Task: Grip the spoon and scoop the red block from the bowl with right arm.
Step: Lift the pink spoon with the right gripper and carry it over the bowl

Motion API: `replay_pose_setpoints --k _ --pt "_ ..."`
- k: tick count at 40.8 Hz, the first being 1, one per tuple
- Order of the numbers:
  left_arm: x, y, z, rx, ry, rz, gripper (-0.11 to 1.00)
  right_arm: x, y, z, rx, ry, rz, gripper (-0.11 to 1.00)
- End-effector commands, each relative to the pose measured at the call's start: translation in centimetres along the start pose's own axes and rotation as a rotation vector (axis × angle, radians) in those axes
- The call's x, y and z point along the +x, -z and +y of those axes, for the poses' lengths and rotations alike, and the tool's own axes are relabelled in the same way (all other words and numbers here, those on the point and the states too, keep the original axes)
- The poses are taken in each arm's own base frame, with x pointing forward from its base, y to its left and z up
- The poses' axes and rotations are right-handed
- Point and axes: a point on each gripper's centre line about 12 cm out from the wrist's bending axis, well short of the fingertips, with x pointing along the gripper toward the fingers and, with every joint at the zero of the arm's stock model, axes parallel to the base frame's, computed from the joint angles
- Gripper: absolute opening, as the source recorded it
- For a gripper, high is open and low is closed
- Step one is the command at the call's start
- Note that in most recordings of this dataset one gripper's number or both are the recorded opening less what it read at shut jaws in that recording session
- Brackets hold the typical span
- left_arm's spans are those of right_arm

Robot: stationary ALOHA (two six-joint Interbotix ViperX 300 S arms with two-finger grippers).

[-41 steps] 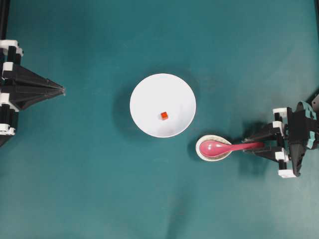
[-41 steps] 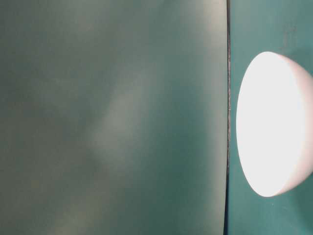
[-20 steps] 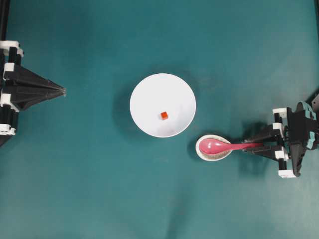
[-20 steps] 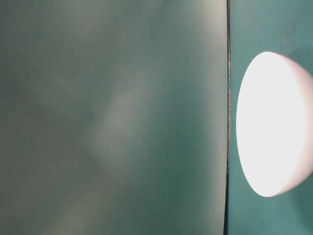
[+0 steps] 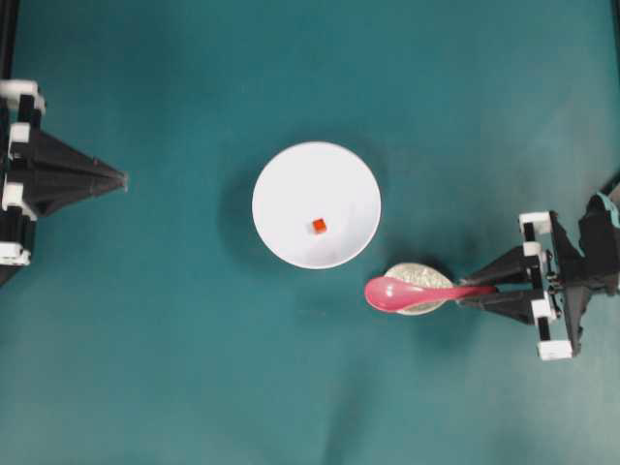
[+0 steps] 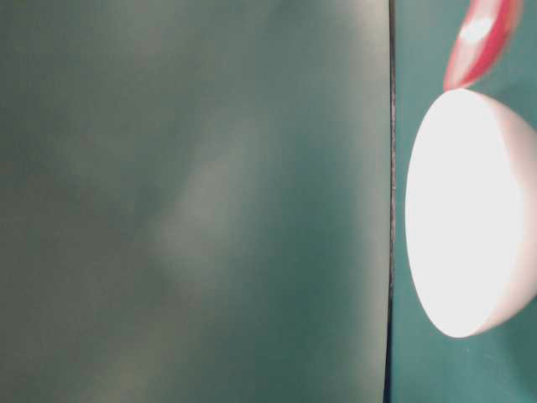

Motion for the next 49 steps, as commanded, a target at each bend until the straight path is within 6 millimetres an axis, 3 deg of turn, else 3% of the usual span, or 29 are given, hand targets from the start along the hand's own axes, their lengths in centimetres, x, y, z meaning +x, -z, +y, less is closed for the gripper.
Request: replay_pose_setpoints --k 1,13,22,29,42,49 --pt "0.1 -1.0 0.0 0.0 0.0 -0.021 0.0 0.8 -2.8 0.3 0.025 0.001 -0.021 0.24" --pt "0.1 -1.0 0.0 0.0 0.0 -0.021 0.0 2.8 -9.2 -2.4 0.058 0.019 0.256 0.24" --pt "0.3 -0.7 0.0 0.0 0.0 -0.009 0.0 4.4 -14.2 -5.2 0.145 0.055 0.329 0.24" --pt "0.3 -0.8 0.0 0.0 0.0 -0.012 0.0 6.0 -15.3 -6.6 0.193 0.051 0.447 0.24" --pt "0.3 -0.5 0.0 0.0 0.0 0.012 0.0 10.6 -16.1 -8.2 0.237 0.035 0.637 0.24" --pt "0.3 -0.4 0.0 0.0 0.001 0.023 0.0 12.1 -16.1 -8.9 0.218 0.072 0.752 0.24"
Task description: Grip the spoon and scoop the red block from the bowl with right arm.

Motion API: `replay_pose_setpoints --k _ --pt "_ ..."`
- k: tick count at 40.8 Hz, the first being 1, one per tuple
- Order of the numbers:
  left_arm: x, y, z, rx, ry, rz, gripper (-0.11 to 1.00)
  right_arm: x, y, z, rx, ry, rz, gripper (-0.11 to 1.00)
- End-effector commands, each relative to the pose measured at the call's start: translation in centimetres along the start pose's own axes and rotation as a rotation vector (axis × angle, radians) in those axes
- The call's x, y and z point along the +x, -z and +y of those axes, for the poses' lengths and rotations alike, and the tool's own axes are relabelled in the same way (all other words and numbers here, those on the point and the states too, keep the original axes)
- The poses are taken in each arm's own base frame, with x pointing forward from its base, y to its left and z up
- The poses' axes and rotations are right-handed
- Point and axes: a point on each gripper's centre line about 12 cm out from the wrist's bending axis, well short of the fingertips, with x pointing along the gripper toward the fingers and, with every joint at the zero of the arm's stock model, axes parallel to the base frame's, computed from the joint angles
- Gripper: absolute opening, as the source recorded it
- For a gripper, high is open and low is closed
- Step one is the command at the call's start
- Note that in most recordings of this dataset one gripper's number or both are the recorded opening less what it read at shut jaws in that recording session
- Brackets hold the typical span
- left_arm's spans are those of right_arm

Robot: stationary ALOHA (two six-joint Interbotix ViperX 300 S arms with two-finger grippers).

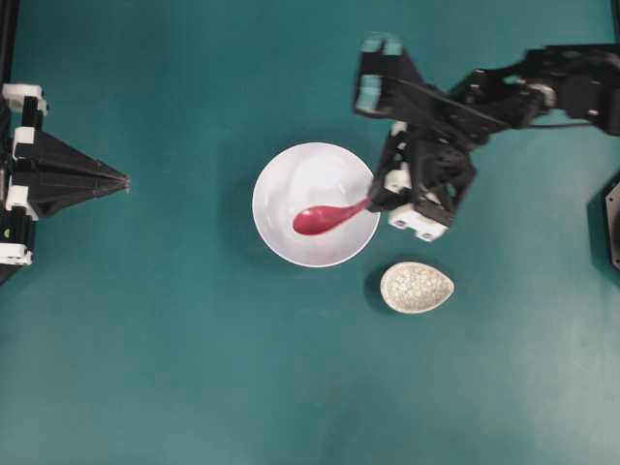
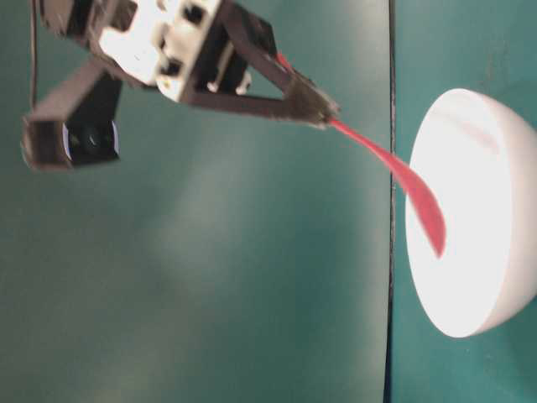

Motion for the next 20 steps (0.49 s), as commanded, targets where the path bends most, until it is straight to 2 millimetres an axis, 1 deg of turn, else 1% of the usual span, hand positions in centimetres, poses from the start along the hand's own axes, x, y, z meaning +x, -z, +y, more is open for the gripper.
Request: replay_pose_setpoints --k 1,8,20 --pt "0.2 -0.9 0.0 0.0 0.002 -0.015 0.0 -0.7 -1.5 0.1 -0.019 0.028 0.019 0.24" --pt "0.1 -0.7 0.0 0.0 0.0 0.0 0.0 -0.4 -1.3 -0.8 0.007 0.112 0.14 0.24" --pt "0.1 -0.7 0.0 0.003 0.0 -0.002 0.0 -0.1 -1.0 -1.1 0.008 0.137 0.17 0.24"
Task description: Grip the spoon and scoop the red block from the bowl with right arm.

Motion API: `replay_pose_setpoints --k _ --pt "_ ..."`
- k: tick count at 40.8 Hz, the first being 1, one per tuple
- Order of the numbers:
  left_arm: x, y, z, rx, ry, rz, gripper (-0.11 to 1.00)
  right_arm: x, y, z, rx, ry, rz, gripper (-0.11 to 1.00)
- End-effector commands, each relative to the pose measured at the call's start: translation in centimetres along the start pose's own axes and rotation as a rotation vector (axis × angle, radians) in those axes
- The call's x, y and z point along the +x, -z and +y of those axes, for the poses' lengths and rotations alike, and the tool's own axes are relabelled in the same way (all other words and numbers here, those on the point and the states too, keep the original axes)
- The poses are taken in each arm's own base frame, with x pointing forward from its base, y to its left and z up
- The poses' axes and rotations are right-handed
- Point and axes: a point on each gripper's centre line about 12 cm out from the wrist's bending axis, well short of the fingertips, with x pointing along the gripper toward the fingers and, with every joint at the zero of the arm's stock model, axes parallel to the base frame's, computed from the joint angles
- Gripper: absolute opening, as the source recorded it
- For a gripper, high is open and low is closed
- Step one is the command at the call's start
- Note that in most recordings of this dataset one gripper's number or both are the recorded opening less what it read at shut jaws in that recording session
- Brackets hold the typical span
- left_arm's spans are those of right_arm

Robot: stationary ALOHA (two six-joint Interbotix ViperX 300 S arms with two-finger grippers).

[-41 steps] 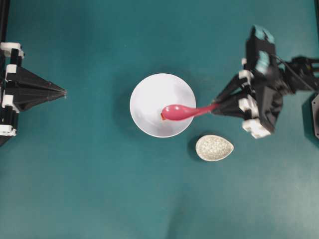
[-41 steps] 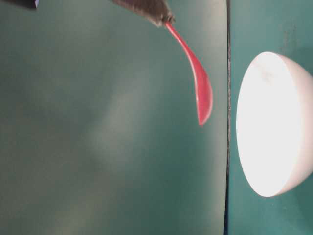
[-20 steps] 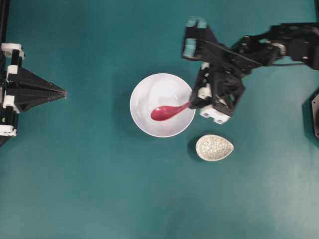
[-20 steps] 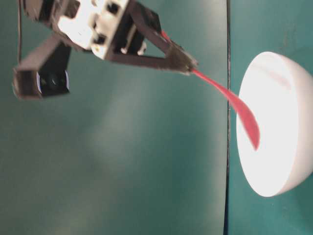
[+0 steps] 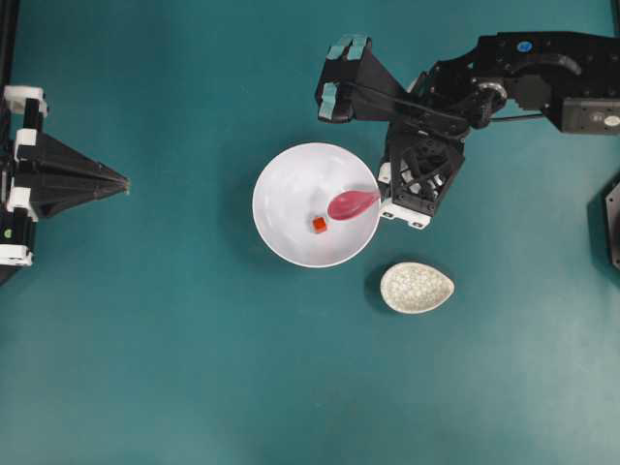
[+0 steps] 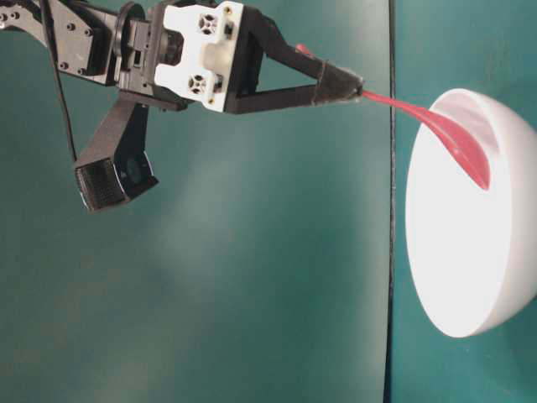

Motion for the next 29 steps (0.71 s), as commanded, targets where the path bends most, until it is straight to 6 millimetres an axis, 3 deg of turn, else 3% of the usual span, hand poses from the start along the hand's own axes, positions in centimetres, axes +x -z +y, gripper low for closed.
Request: replay_pose_setpoints --k 1,16,29 --pt "0.1 -0.9 0.0 0.003 0.0 -0.023 0.0 -0.8 -0.8 0.3 -0.007 -0.003 -0.033 0.24" --pt "0.1 -1.0 0.0 0.005 0.001 -0.021 0.0 1.4 -1.1 1.2 -0.037 -0.006 0.01 0.24" --pt "-0.1 -0.8 0.0 0.015 -0.001 -0.003 0.0 2.4 -3.1 1.8 -0.084 -0.008 -0.031 0.24"
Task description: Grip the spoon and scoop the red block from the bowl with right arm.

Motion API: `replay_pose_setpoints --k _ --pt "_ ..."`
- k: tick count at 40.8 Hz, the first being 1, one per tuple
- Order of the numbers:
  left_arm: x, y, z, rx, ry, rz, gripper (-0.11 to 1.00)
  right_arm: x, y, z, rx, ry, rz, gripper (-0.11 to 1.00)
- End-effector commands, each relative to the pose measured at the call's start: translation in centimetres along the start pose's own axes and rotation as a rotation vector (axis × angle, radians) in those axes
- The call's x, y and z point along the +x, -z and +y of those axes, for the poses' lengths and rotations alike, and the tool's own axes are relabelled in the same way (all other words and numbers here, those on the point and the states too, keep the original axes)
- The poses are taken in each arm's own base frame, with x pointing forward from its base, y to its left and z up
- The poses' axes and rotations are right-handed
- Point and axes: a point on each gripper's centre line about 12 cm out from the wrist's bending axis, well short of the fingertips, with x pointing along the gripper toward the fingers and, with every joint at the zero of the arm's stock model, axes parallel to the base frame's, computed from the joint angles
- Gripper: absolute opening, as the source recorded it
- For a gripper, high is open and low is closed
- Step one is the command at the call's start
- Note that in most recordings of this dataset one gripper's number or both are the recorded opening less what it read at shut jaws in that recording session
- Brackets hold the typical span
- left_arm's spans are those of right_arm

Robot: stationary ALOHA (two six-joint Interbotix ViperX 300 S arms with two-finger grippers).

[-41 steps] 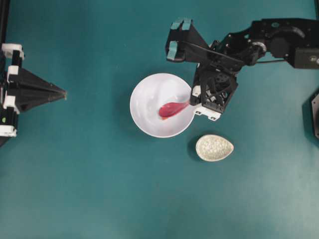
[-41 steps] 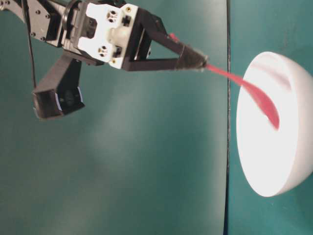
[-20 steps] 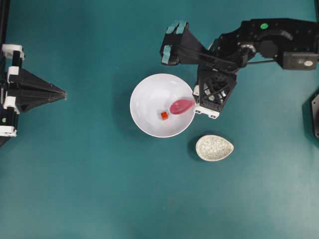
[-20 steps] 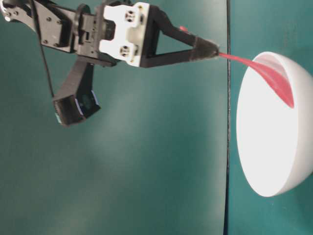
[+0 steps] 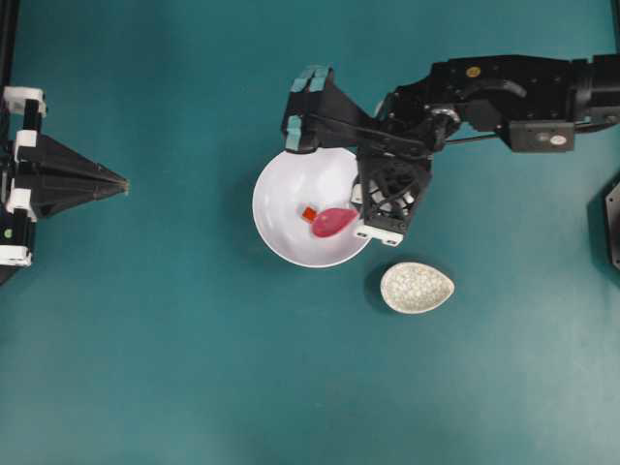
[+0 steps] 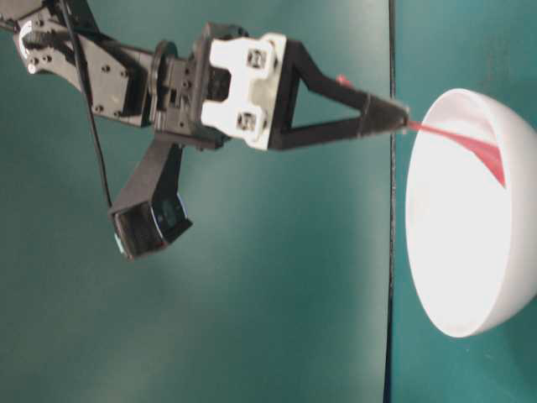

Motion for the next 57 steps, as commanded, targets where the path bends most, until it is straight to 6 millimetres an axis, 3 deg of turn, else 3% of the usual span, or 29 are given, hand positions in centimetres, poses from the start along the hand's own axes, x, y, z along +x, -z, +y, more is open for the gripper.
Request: replay_pose_setpoints --k 1,7,21,57 --pt "0.0 -1.1 0.0 0.003 0.0 -0.028 0.0 -1.1 -1.5 0.4 -0.021 0.002 -0.068 0.24" --pt "0.0 -1.0 0.0 0.002 0.0 -0.023 0.0 -1.0 -1.9 0.0 -0.026 0.025 -0.096 0.24" --pt "-0.2 -1.1 0.0 -0.003 -0.001 -0.015 0.0 -1.3 -0.5 -1.4 0.014 0.038 -0.047 0.24" --pt "-0.3 -1.0 0.0 0.003 -0.001 -0.011 0.0 -1.5 -2.6 -0.8 0.027 0.012 -0.231 0.24"
